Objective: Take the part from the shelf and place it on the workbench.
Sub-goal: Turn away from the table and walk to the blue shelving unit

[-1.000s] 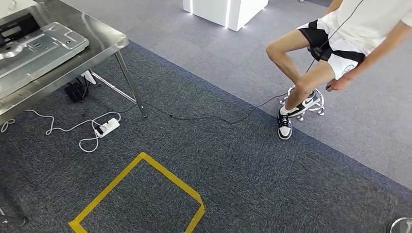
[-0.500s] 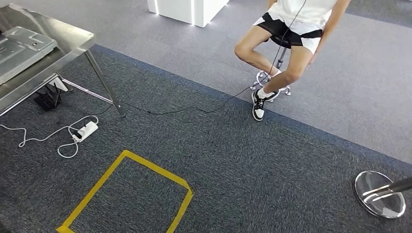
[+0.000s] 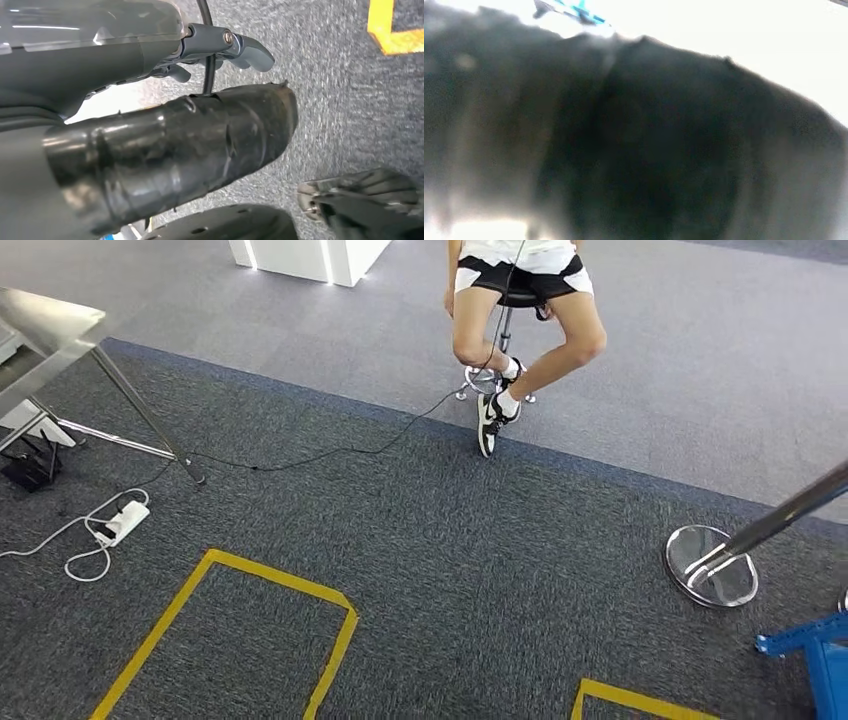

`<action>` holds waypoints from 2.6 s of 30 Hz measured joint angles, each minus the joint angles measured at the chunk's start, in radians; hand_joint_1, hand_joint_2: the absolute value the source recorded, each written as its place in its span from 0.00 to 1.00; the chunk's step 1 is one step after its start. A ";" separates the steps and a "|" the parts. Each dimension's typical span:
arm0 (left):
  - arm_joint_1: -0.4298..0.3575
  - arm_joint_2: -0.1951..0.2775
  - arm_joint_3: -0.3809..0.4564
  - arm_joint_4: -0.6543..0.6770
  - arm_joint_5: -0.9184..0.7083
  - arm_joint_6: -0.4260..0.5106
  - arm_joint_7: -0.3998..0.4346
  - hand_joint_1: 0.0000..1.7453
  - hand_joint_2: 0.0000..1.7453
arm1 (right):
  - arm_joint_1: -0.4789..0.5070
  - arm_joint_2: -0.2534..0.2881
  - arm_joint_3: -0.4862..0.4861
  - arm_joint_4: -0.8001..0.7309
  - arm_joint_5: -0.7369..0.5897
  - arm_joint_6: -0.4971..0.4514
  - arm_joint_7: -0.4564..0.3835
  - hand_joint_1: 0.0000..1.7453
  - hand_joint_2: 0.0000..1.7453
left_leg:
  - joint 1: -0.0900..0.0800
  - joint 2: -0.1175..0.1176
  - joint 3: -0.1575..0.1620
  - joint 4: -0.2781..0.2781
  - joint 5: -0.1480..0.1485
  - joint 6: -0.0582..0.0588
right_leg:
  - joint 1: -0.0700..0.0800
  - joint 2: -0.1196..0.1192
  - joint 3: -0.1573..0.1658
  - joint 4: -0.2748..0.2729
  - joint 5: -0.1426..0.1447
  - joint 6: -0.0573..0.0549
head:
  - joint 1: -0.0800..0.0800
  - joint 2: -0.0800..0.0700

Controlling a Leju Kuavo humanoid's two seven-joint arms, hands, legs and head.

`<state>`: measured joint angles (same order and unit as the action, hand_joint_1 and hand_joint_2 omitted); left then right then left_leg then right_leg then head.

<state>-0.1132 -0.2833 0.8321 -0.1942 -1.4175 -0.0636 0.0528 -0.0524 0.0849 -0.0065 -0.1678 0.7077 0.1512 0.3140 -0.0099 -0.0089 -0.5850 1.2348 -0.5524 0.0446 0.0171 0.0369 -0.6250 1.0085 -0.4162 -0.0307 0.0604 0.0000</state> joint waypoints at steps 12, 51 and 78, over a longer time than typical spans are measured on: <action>0.034 -0.016 0.116 0.000 0.150 0.042 0.038 0.00 0.00 | -0.004 -0.003 0.053 0.000 0.122 0.068 -0.037 0.00 0.00 | -0.007 0.039 0.146 -0.297 0.030 0.029 | -0.018 -0.025 -0.129 0.272 -0.119 0.055 | 0.003 0.000; 0.035 -0.029 0.013 0.001 -0.023 -0.106 0.046 0.00 0.00 | 0.002 -0.004 -0.197 0.000 -0.136 0.000 0.022 0.00 0.00 | 0.010 0.102 0.091 -0.241 0.033 -0.027 | -0.034 -0.077 0.045 0.023 -0.051 0.049 | 0.004 0.000; 0.039 -0.025 -0.023 0.001 0.016 -0.086 0.047 0.00 0.00 | 0.005 0.006 -0.260 0.000 -0.120 0.015 0.013 0.00 0.00 | 0.022 0.025 0.093 -0.252 0.037 -0.018 | -0.068 -0.043 -0.003 0.078 -0.037 0.094 | 0.004 0.000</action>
<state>-0.0737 -0.3083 0.8095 -0.1934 -1.4015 -0.1491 0.1000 -0.0478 0.0909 -0.2666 -0.1678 0.5873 0.1659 0.3274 0.0124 0.0159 -0.4919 0.9831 -0.5154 0.0270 -0.0506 -0.0059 -0.6278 1.0869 -0.4534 0.0635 0.0645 0.0000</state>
